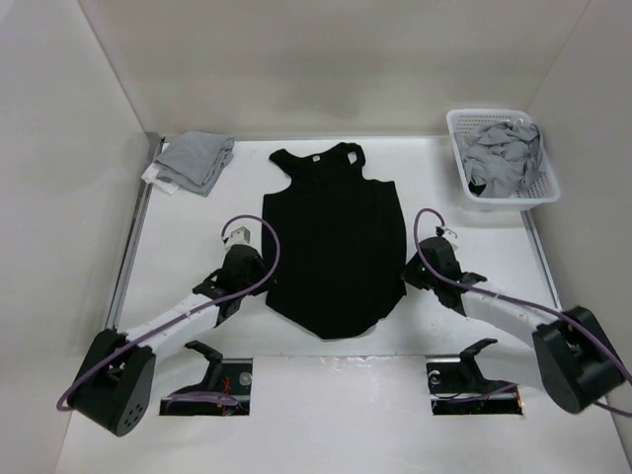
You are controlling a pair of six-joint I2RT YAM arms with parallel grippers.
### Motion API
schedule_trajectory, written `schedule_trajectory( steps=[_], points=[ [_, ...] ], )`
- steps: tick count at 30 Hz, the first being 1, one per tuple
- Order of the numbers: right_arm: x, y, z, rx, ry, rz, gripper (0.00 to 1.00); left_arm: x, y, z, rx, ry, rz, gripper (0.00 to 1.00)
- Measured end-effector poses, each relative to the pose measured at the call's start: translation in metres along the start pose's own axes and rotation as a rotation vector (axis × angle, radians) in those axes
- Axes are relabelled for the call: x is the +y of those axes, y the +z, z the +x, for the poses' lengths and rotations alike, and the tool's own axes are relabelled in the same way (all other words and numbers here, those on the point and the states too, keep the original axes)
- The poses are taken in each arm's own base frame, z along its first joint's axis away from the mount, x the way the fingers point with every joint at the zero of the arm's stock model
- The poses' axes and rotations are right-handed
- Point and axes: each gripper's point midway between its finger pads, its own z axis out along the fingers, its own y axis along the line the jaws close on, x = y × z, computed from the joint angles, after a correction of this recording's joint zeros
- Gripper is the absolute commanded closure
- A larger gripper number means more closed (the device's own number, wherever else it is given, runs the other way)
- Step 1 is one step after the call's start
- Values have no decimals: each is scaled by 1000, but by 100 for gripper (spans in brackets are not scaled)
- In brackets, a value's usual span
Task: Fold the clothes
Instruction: Flatten the tank top out
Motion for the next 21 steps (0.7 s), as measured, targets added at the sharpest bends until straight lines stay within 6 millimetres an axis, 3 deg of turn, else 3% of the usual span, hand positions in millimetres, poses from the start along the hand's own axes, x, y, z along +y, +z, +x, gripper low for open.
schedule_trajectory(
  steps=[4, 8, 11, 14, 16, 18, 19, 21],
  points=[
    [41, -39, -18, -86, -33, -167, 100, -33, -29, -34, -102, -10, 113, 96],
    [89, -114, -36, -169, -72, -376, 100, -70, -85, -79, -253, -21, 249, 96],
    [107, -168, -41, -190, -86, -496, 100, -81, -131, -103, -337, -28, 299, 96],
    [115, -206, -42, -183, -99, -568, 99, -86, -164, -117, -391, -30, 323, 96],
    [116, -215, -40, -174, -108, -578, 99, -86, -178, -123, -414, -28, 320, 95],
    [116, -209, -36, -160, -125, -556, 99, -83, -177, -124, -413, -21, 299, 95],
    [115, -202, -35, -154, -131, -531, 99, -80, -172, -122, -402, -18, 280, 95],
    [108, -168, -33, -129, -151, -428, 99, -72, -154, -117, -368, -11, 228, 95]
  ],
)
